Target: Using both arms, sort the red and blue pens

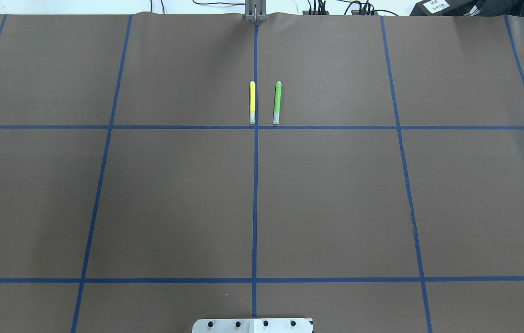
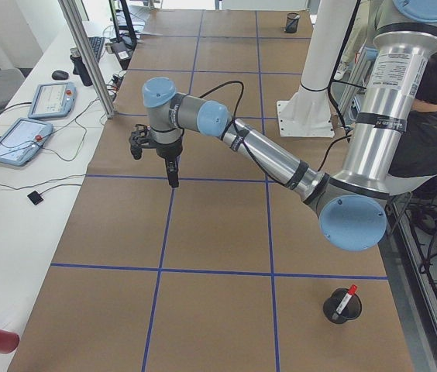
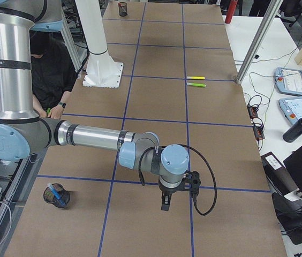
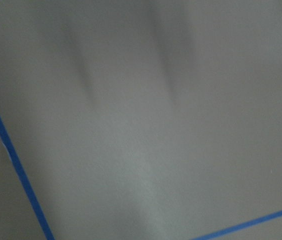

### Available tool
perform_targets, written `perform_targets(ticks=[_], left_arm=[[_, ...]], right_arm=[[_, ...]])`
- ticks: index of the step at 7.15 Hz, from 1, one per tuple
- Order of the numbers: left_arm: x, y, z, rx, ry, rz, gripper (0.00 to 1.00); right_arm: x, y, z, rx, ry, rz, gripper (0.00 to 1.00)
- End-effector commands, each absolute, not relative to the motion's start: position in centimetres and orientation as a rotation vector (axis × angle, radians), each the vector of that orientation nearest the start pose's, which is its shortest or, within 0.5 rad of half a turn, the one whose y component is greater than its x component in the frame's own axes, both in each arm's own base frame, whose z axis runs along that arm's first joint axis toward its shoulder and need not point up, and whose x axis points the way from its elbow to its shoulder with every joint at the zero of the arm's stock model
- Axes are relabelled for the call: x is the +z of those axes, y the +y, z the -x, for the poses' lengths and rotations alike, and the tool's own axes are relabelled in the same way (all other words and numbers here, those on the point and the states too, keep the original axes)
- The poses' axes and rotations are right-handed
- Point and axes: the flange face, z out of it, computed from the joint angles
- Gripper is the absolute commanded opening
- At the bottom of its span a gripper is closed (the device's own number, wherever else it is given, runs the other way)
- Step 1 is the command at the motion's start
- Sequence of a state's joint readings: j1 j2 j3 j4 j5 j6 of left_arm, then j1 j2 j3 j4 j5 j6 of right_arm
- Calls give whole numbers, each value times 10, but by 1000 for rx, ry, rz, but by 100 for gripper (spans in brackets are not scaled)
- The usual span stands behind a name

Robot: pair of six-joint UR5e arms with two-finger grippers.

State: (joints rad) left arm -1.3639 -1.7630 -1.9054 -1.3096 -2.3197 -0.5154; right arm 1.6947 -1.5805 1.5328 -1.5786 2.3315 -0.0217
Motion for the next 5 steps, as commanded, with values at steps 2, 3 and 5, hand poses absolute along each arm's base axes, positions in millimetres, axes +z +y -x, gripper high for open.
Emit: perform_targets(ticks=[2, 3, 5], left_arm=[[523, -486, -34, -125, 796, -36, 100], [556, -463, -28, -47, 793, -62, 100], [575, -446, 1, -83, 791, -53, 100]], right_arm=[[620, -490, -103, 251, -810, -54, 100], [622, -490, -97, 240, -810, -46, 100], [633, -484, -95, 245, -807, -24, 100]])
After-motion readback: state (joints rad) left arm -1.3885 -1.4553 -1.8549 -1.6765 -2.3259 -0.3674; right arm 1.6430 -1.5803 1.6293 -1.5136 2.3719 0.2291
